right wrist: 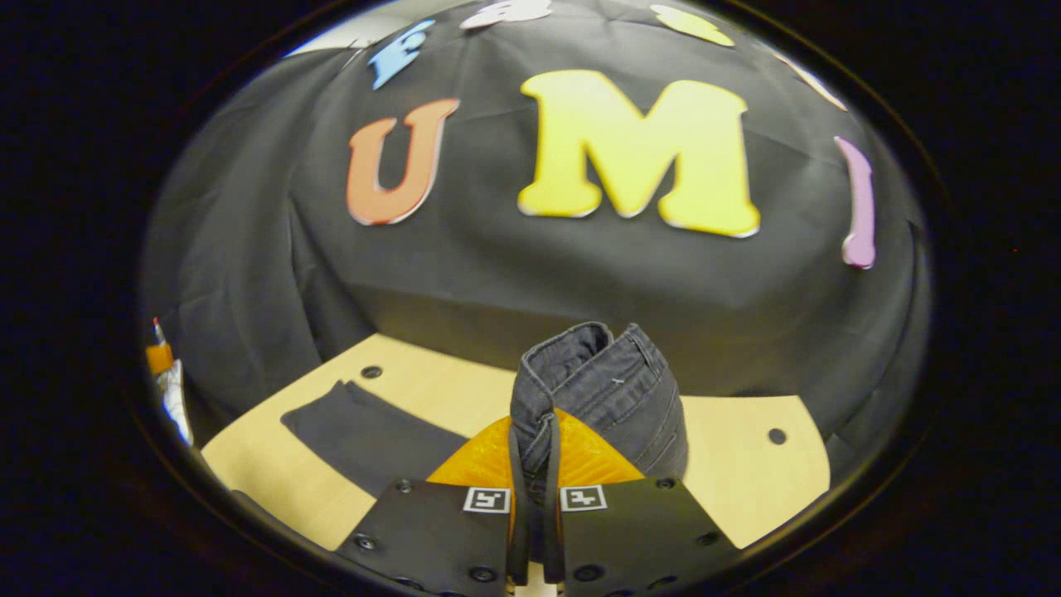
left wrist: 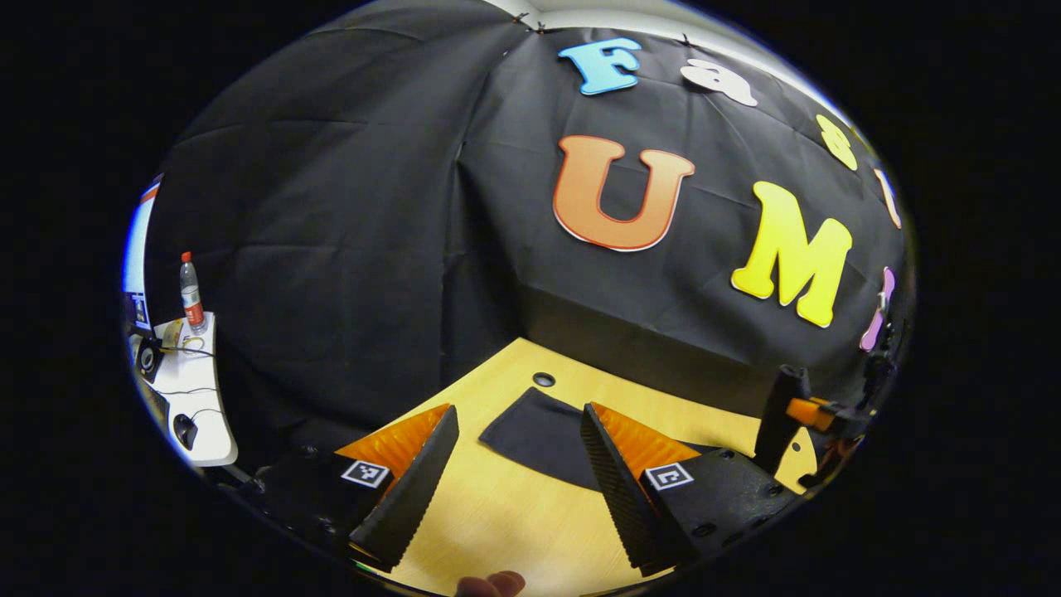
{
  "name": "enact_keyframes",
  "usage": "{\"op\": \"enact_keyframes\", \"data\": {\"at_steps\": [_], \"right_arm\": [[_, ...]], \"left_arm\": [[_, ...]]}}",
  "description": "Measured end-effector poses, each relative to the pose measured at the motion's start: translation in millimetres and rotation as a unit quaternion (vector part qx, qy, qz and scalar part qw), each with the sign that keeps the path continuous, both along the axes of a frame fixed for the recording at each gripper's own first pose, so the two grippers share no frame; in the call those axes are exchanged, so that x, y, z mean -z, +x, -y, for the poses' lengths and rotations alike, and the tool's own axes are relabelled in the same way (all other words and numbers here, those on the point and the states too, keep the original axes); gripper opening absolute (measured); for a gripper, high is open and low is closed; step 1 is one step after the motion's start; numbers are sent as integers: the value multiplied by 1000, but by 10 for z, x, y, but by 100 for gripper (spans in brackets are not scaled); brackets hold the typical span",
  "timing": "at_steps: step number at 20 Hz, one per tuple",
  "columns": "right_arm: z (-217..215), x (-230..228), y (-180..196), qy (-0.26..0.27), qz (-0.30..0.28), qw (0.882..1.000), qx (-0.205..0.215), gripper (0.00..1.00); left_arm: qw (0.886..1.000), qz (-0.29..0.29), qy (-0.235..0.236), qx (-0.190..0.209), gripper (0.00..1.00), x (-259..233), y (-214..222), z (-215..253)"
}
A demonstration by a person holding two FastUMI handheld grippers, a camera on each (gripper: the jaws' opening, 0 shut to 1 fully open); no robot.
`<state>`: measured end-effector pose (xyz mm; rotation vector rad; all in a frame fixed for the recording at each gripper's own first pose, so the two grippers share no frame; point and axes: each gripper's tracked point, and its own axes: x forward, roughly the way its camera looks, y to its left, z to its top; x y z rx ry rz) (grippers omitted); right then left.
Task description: Grasp the waist and the cuffs of the jeans and fold them to make the two legs overlap; first hold the waist and fold one-third of the jeans toward the cuffs, then hold the cuffs and fold the remaining one-third in the same direction to finish folding.
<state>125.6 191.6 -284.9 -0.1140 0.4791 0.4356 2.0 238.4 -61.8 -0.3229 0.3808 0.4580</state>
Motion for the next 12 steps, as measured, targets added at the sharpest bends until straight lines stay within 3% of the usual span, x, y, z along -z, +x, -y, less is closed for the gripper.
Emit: {"op": "enact_keyframes", "data": {"at_steps": [5,9,12], "right_arm": [[-624,1095,-172,-78,-49,994,-56,7],[-738,1440,-209,-117,-64,989,-70,8],[-844,1523,-285,-122,-72,986,-86,17]], "left_arm": [[999,-22,-15,-27,96,204,-329,-229],[998,-34,-29,-40,96,328,-448,-336],[998,-33,-37,-48,96,365,-440,-404]]}}
